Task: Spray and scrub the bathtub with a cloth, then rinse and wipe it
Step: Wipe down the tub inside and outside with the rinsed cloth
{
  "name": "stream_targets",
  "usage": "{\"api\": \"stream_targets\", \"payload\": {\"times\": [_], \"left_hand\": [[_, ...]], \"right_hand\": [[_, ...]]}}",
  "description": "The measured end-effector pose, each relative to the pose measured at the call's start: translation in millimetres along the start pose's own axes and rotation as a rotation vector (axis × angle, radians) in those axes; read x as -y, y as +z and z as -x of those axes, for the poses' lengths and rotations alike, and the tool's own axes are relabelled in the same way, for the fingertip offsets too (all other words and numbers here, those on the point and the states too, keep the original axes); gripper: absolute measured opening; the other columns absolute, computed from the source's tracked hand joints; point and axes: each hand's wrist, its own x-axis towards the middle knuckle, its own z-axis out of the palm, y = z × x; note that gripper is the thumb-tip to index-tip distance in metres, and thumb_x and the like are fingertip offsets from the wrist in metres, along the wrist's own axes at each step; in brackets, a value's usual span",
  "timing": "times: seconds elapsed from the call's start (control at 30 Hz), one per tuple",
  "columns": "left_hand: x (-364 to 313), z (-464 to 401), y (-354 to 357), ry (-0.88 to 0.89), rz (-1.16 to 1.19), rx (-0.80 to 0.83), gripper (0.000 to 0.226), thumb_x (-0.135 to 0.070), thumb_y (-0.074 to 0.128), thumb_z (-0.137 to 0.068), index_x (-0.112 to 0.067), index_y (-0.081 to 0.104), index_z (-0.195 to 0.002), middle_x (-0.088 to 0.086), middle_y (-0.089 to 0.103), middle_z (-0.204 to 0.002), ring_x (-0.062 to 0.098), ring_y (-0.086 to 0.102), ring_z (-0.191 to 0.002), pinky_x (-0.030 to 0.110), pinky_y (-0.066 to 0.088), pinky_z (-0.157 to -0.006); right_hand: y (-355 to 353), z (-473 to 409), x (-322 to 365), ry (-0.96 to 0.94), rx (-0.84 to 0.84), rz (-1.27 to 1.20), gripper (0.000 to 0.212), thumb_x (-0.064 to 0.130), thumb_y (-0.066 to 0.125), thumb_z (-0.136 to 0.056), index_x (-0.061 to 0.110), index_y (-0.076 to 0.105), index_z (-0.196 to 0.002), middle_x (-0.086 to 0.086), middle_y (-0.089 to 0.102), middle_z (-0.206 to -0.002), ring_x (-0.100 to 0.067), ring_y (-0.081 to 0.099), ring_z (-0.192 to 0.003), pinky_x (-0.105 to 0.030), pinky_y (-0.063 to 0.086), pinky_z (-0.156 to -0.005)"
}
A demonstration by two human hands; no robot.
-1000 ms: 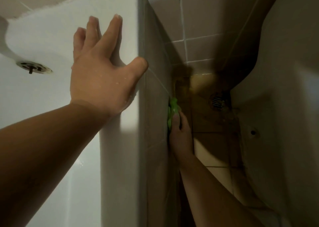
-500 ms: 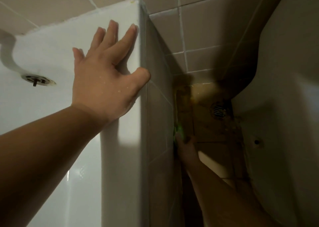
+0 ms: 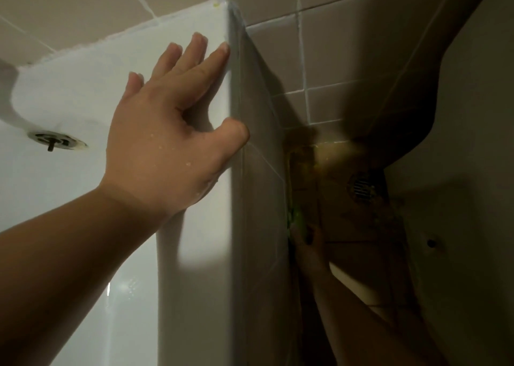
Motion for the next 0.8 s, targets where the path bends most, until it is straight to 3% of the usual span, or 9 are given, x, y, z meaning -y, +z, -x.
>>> {"api": "stream_targets", "payload": {"times": [0.1,0.17,0.3,0.43,0.5,0.57,0.63,0.7,0.8], "left_hand": [[3,-1,0,0.012,0.004,-0.003,0.078,-0.047,0.053,-0.076,-0.049,0.041,-0.153,-0.019,0.028,-0.165,-0.001,0.016,-0.155,0.041,0.004,-0.13],[5,-3,-1,0.011,0.022,0.0,0.08,-0.051,0.051,-0.073,-0.05,0.041,-0.152,-0.021,0.028,-0.165,-0.004,0.015,-0.154,0.036,0.004,-0.129],[6,-4,-2,0.019,0.038,-0.005,0.08,-0.053,0.05,-0.072,-0.05,0.043,-0.152,-0.022,0.03,-0.164,-0.006,0.016,-0.153,0.037,0.005,-0.129],[5,-5,-2,0.018,0.038,-0.005,0.078,-0.051,0.051,-0.073,-0.049,0.043,-0.151,-0.021,0.03,-0.164,-0.005,0.017,-0.153,0.042,0.007,-0.13],[5,-6,-2,0.021,0.035,-0.002,0.078,-0.05,0.052,-0.074,-0.049,0.044,-0.151,-0.021,0.031,-0.164,-0.004,0.017,-0.153,0.045,0.008,-0.13],[5,-8,-2,0.019,0.036,-0.003,0.077,-0.048,0.055,-0.075,-0.049,0.044,-0.151,-0.022,0.031,-0.164,-0.004,0.017,-0.153,0.044,0.008,-0.13],[6,-8,-2,0.022,0.037,-0.001,0.077,-0.046,0.058,-0.076,-0.048,0.045,-0.151,-0.022,0.031,-0.164,-0.005,0.017,-0.153,0.043,0.008,-0.13],[7,-9,-2,0.035,0.049,-0.002,0.076,-0.047,0.058,-0.075,-0.047,0.046,-0.151,-0.02,0.032,-0.163,-0.005,0.018,-0.153,0.042,0.009,-0.13],[10,-11,-2,0.058,0.073,-0.007,0.076,-0.052,0.058,-0.074,-0.045,0.047,-0.15,-0.017,0.035,-0.163,-0.003,0.022,-0.153,0.041,0.011,-0.129]], "right_hand": [[1,-18,2,0.028,0.04,-0.063,0.048,0.059,0.075,-0.087,0.033,0.058,-0.125,0.001,0.066,-0.117,-0.025,0.065,-0.104,-0.049,0.056,-0.092],[9,-36,12,0.009,0.04,-0.047,0.032,0.047,0.069,-0.096,0.031,0.065,-0.124,-0.005,0.068,-0.121,-0.025,0.066,-0.103,-0.053,0.056,-0.096],[23,-61,39,-0.117,-0.052,0.035,0.014,0.058,0.064,-0.096,0.053,0.066,-0.109,0.013,0.066,-0.111,-0.016,0.066,-0.102,-0.045,0.057,-0.094],[24,-32,40,-0.148,-0.069,0.027,0.021,0.061,0.061,-0.096,0.054,0.054,-0.115,0.016,0.061,-0.106,-0.017,0.064,-0.104,-0.043,0.055,-0.096],[22,-21,26,-0.141,-0.068,0.051,0.031,0.067,0.058,-0.095,0.055,0.053,-0.123,0.015,0.061,-0.111,-0.018,0.063,-0.107,-0.046,0.055,-0.097],[21,-19,26,-0.177,-0.036,0.069,0.023,0.068,0.053,-0.097,0.064,0.056,-0.119,0.015,0.063,-0.125,-0.015,0.062,-0.113,-0.046,0.053,-0.101],[26,-33,39,-0.223,-0.045,0.125,0.025,0.052,0.052,-0.104,0.046,0.063,-0.126,-0.003,0.062,-0.138,-0.02,0.06,-0.114,-0.048,0.049,-0.106],[32,-52,64,-0.19,-0.086,0.172,0.046,0.04,0.048,-0.108,0.016,0.053,-0.148,-0.015,0.05,-0.151,-0.029,0.053,-0.131,-0.046,0.041,-0.114],[41,-63,97,-0.261,-0.103,0.165,0.051,0.036,0.048,-0.109,0.019,0.043,-0.156,-0.008,0.046,-0.156,-0.024,0.044,-0.142,-0.038,0.037,-0.116]]}}
